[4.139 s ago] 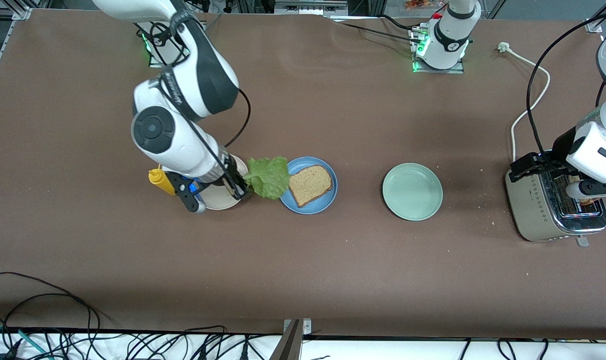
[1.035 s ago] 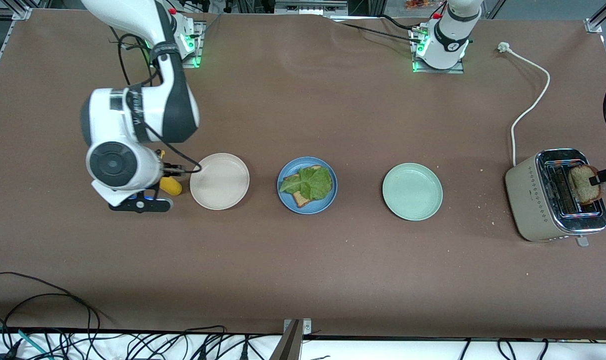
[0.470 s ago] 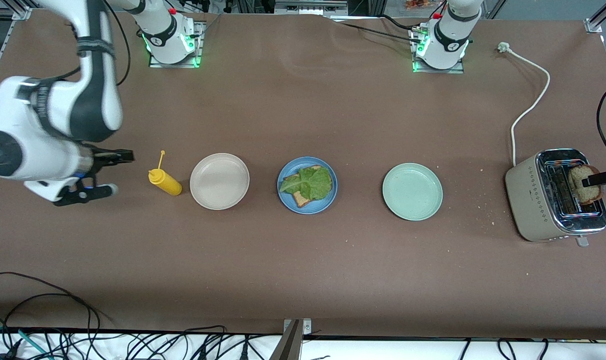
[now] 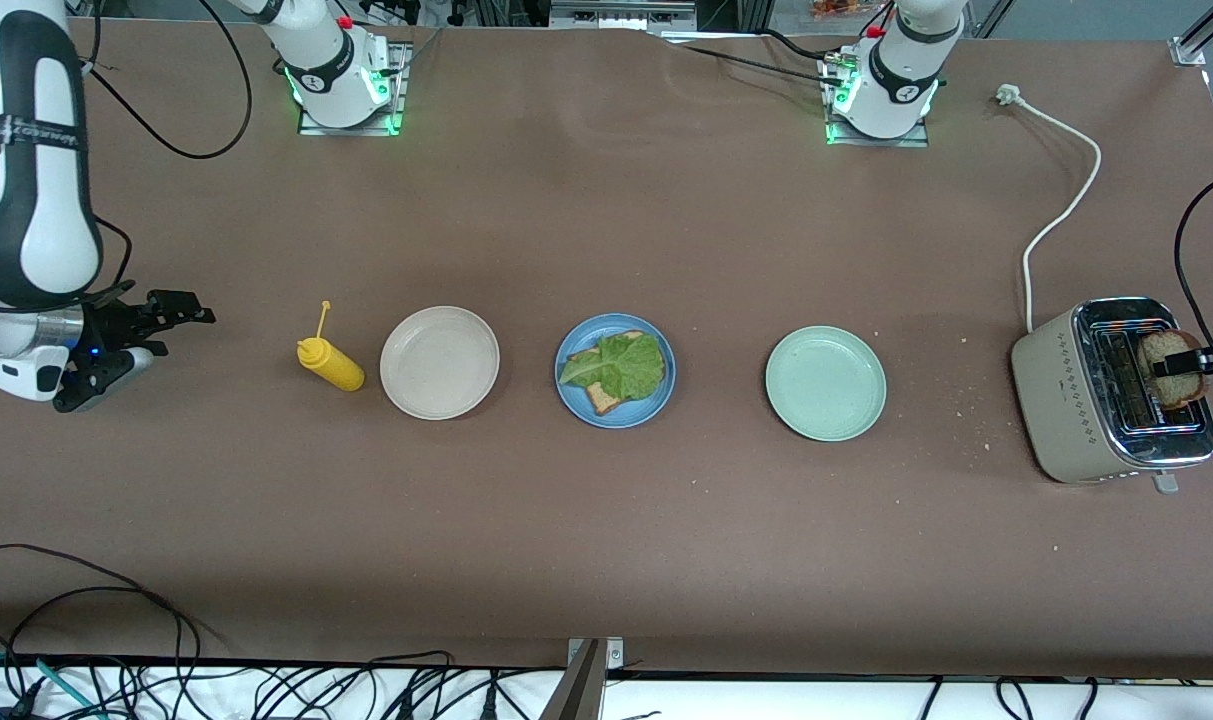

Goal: Make sandwich in blue plate with both arms
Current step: 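Grasp the second bread slice with the left gripper while the right gripper withdraws, then lift the bread from the toaster while the right gripper grasps the mustard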

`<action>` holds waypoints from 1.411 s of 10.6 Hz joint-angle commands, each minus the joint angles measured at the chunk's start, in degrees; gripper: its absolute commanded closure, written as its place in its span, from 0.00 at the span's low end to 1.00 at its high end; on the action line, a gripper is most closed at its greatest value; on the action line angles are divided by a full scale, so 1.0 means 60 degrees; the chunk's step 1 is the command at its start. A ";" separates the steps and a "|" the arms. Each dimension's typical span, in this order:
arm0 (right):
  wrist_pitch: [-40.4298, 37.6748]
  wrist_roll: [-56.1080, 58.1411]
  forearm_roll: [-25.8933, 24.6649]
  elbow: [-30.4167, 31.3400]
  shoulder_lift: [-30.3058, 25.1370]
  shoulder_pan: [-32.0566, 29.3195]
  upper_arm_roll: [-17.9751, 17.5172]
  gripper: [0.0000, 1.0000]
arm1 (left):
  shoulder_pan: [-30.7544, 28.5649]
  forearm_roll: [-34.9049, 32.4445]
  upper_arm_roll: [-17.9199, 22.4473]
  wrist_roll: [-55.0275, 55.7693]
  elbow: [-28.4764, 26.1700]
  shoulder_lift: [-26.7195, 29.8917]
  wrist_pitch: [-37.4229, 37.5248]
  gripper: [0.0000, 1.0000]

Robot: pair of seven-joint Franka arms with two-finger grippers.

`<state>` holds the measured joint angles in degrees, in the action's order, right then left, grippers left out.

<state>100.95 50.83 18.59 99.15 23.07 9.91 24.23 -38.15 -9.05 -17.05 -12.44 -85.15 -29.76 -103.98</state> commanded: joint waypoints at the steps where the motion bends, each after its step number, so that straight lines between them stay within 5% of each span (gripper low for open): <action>1: 0.0197 0.2635 0.1597 0.0365 -0.0154 -0.2336 -0.2042 0.00 | 0.0060 -0.0352 -0.0044 0.0082 0.0216 -0.0006 0.0118 1.00; 4: 0.0211 0.7008 0.4318 0.1095 0.0853 -0.2938 -0.2075 0.00 | 0.0090 -0.0338 -0.0204 0.0052 0.0304 0.0315 0.0642 1.00; 7: 0.0109 0.9963 0.6095 0.0995 0.2144 -0.3131 -0.2118 0.00 | 0.0090 -0.0250 -0.0891 -0.0006 0.1020 0.1060 0.2252 1.00; 11: 0.0065 1.2747 0.7474 0.0834 0.2745 -0.3321 -0.2763 0.00 | 0.0090 -0.0046 -0.1770 0.0242 0.1051 0.2438 0.3631 1.00; 15: 0.0065 1.4654 0.7959 0.0790 0.3171 -0.3322 -0.3100 0.00 | 0.0090 0.1054 -0.2473 0.1938 0.0964 0.2631 0.3971 1.00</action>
<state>101.70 132.79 63.72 105.40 39.88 -8.77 7.10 -37.10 -4.40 -29.34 -5.75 -78.13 -14.59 -80.66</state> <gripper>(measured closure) 0.000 0.912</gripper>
